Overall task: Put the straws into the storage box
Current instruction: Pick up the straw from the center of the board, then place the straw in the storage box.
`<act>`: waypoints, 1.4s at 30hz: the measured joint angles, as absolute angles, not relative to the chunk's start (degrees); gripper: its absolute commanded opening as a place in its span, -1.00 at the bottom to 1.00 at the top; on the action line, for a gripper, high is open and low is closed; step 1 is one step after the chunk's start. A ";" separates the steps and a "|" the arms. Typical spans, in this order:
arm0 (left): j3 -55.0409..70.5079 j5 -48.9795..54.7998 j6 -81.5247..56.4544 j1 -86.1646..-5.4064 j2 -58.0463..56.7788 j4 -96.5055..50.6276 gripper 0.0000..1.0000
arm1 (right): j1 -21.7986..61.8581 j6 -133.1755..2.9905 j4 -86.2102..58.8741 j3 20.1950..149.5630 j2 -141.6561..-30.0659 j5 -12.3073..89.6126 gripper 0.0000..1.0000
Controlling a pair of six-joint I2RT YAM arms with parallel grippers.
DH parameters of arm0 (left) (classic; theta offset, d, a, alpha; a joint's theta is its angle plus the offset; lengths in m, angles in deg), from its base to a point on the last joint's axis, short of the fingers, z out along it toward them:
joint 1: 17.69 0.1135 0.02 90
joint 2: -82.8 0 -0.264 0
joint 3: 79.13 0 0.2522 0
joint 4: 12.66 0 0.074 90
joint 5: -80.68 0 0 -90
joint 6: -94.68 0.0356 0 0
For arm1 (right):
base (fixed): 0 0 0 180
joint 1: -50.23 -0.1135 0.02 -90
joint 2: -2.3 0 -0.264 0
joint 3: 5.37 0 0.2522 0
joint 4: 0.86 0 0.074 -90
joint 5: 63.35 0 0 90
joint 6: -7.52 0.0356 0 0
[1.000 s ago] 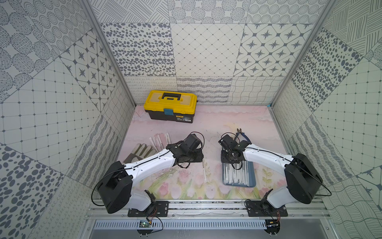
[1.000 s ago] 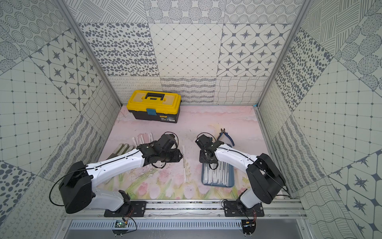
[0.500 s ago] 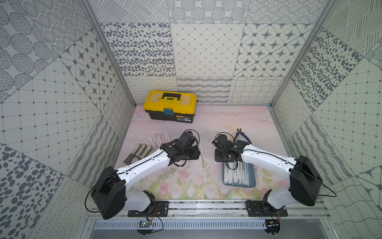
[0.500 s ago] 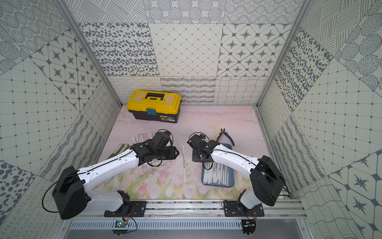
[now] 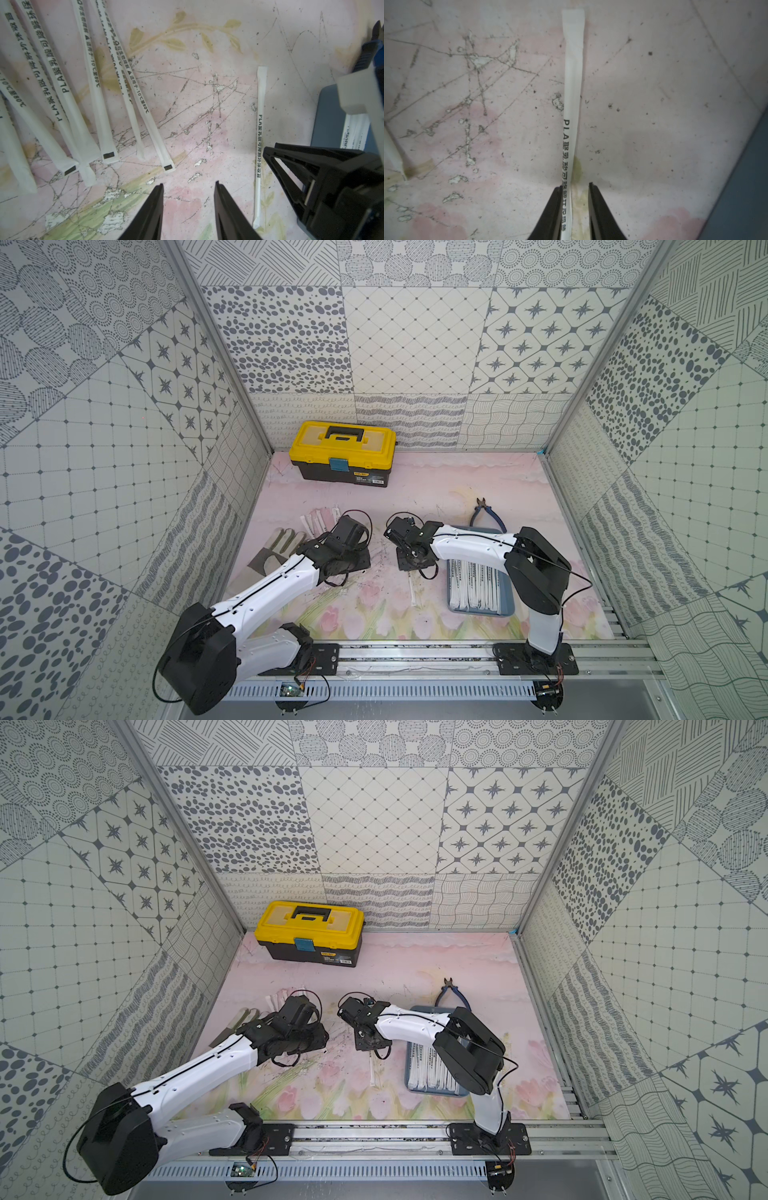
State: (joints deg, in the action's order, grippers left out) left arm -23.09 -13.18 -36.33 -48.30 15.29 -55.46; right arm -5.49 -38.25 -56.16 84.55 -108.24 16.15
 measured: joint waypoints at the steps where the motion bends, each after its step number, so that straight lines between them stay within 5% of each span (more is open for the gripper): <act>1: -23.35 -13.15 -36.61 -48.28 15.42 -55.48 -0.11 | -5.51 -38.34 -56.18 84.66 -108.59 16.22 -0.52; 17: -22.43 -14.09 -36.70 -48.28 15.42 -56.57 -0.10 | -5.16 -39.08 -56.18 86.38 -110.95 17.97 -0.80; 25: -16.14 -15.84 -33.42 -48.97 16.67 -58.74 -0.10 | -1.54 -38.36 -55.94 78.91 -90.84 19.60 -0.81; 31: -10.98 -15.45 -32.57 -58.24 11.12 -56.22 -0.10 | 9.92 -39.47 -59.50 69.47 -79.39 16.11 -0.81; 42: -2.50 -11.56 -32.64 -69.17 -7.09 -49.62 -0.11 | 13.83 -40.35 -57.97 65.25 -86.38 15.08 -0.82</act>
State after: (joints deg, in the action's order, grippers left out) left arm -2.50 -11.56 -32.64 -69.17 -7.09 -49.62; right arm 13.83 -40.35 -57.97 65.25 -86.38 15.08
